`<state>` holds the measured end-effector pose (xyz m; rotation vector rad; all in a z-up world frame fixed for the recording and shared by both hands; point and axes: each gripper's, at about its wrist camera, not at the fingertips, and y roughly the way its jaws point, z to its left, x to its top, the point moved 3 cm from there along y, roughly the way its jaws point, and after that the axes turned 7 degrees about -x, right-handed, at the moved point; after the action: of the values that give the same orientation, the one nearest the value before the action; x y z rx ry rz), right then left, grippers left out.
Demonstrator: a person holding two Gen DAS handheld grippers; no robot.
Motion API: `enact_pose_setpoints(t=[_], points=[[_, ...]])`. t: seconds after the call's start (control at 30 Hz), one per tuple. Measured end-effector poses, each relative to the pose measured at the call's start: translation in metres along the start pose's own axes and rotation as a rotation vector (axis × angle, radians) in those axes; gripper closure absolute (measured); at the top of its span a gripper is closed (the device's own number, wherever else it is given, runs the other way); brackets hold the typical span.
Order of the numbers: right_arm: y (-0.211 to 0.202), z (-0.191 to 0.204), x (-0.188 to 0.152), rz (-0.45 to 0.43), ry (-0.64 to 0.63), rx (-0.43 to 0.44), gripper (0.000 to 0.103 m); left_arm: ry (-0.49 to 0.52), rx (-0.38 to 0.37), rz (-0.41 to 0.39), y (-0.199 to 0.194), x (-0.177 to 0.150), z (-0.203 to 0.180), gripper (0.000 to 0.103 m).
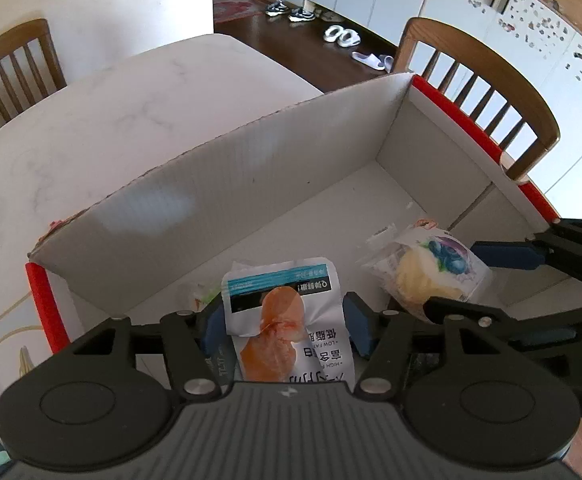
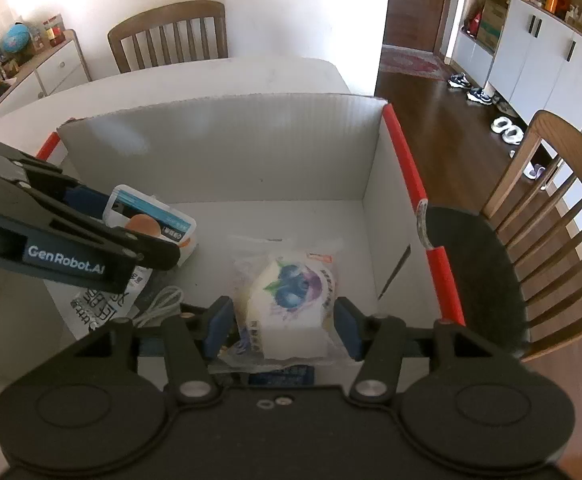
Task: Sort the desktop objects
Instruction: 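Carry the meat-snack packet and bread bag over the red shoebox with both tools, then open the left tool releasing the packet while the right tool releases the bread bag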
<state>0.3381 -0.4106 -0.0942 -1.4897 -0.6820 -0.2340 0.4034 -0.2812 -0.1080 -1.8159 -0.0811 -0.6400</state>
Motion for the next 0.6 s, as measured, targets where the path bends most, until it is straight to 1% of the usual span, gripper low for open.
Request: enact_pose_setpoints(t=[0.07, 0.13, 0.37, 0.6], points=[[-0.002, -0.001, 0.000, -0.002, 0.001, 0.008, 0.046, -0.002, -0.004, -0.010, -0.001, 0.001, -0.001, 0.040], [-0.005, -0.002, 0.000, -0.007, 0.003, 0.014, 0.044, -0.011, -0.003, -0.022, -0.004, 0.001, -0.002, 0.036], [-0.021, -0.005, 0.000, -0.033, 0.008, 0.023, 0.042, -0.023, -0.017, -0.062, -0.018, 0.002, -0.001, 0.035], [-0.042, -0.006, 0.001, -0.068, 0.010, 0.041, 0.042, -0.030, -0.035, -0.101, -0.037, 0.000, -0.005, 0.035]])
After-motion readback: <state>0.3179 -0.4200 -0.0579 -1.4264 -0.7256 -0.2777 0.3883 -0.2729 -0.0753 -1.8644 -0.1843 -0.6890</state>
